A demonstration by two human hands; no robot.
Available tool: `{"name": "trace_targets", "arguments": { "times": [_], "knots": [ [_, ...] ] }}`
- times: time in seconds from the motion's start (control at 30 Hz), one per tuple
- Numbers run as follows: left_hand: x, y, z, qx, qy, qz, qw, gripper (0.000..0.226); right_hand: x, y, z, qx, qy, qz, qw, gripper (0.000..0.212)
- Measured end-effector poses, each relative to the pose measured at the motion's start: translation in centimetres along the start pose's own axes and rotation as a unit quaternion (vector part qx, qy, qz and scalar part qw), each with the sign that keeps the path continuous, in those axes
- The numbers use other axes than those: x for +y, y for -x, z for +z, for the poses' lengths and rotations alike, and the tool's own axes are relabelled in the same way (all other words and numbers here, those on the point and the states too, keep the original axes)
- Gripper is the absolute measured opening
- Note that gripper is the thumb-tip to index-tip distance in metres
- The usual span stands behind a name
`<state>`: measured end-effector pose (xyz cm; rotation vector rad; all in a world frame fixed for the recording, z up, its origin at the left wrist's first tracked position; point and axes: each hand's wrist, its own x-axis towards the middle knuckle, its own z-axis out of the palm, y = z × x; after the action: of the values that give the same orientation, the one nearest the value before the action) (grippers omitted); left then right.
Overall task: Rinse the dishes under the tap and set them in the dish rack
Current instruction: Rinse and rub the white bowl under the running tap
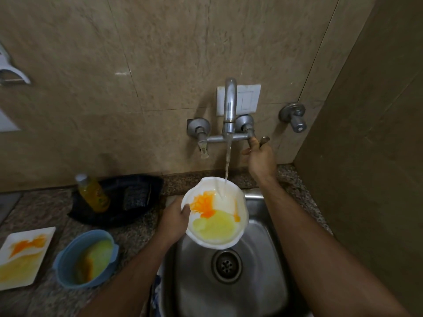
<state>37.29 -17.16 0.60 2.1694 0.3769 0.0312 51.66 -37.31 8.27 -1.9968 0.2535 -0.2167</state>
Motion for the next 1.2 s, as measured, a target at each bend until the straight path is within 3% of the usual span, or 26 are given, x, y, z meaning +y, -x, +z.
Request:
{"name": "trace_targets", "arguments": {
  "times": [0.2, 0.27, 0.33, 0.4, 0.47, 0.6, 0.73, 0.8, 0.93, 1.1, 1.2],
  "knots": [
    [-0.2, -0.3, 0.2, 0.004, 0.003, -0.012, 1.0, 0.03, -0.4, 1.7, -0.8, -0.036, -0.046, 0.011, 0.998, 0.033],
    [-0.4, -0.5, 0.4, 0.008, 0.003, -0.016, 1.0, 0.029, 0.5, 4.7, -1.2, -0.01, 0.005, -0.007, 1.0, 0.027],
    [-0.4, -0.7, 0.7, 0.011, 0.012, -0.018, 1.0, 0.029, 2.3, 8.2, -1.1, 0.008, 0.086, -0.092, 0.992, 0.024],
    [-0.1, -0.8, 1.0, 0.007, 0.023, -0.02, 1.0, 0.027, 4.6, 10.5, -0.4, -0.1, 0.192, -0.174, 0.961, 0.026],
    [-0.1, -0.9, 1.4, -0.004, 0.028, -0.017, 0.999, 0.025, 6.7, 11.2, 0.8, -0.237, 0.307, -0.207, 0.898, 0.042],
    [-0.2, -1.3, 2.3, -0.03, 0.01, -0.005, 0.999, 0.028, 8.5, 12.0, 3.2, -0.346, 0.384, -0.231, 0.824, 0.088],
    [-0.2, -1.6, 2.5, -0.028, 0.008, 0.001, 1.0, 0.03, 9.3, 13.1, 1.2, -0.432, 0.355, -0.316, 0.766, 0.067],
    [0.1, -1.4, 2.8, -0.032, -0.001, 0.025, 0.999, 0.028, 10.1, 12.0, -0.2, -0.407, 0.387, -0.323, 0.761, 0.068],
    [1.1, -1.7, 3.6, -0.047, -0.014, 0.023, 0.999, 0.028, 9.1, 11.4, 2.2, -0.36, 0.404, -0.26, 0.8, 0.078],
    [1.0, -3.4, 3.0, -0.024, 0.001, 0.037, 0.999, 0.027, 9.9, 12.4, -0.5, -0.409, 0.364, -0.37, 0.751, 0.069],
    [1.2, -3.3, 3.6, -0.027, -0.03, 0.065, 0.997, 0.026, 10.9, 9.5, -1.2, -0.331, 0.431, -0.275, 0.793, 0.082]
  ]
}}
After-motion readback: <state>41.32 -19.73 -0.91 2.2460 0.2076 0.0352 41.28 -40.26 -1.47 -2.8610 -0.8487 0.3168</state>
